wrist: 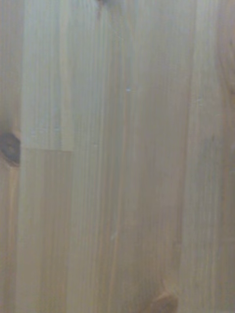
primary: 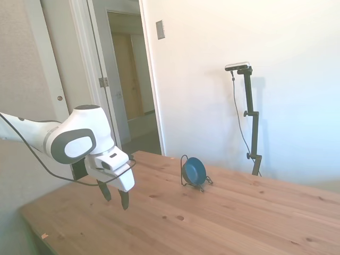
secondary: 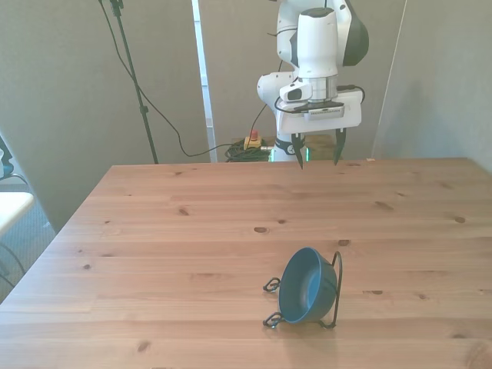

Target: Unload the bowl

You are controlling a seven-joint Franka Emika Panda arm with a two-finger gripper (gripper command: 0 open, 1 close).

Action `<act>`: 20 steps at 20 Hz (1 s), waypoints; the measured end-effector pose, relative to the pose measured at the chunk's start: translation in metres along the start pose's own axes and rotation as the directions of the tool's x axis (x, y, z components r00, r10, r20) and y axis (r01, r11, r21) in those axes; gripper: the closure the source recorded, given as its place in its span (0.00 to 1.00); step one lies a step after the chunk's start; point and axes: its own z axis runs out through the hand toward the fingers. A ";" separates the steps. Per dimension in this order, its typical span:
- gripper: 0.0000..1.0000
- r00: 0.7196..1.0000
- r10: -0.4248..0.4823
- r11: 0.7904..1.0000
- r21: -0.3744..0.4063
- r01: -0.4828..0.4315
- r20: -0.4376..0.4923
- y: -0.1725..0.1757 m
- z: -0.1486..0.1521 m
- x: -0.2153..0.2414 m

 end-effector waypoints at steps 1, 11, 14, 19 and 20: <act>0.00 1.000 -0.010 1.000 0.010 0.010 -0.009 0.000 -0.001 0.006; 0.00 0.991 -0.086 0.993 0.077 0.094 -0.107 -0.012 -0.013 0.082; 0.00 0.986 -0.104 0.988 0.099 0.118 -0.134 -0.016 -0.026 0.108; 0.00 0.982 -0.127 0.981 0.128 0.145 -0.138 -0.033 -0.020 0.148; 0.00 0.982 -0.128 0.980 0.131 0.147 -0.139 -0.036 -0.019 0.155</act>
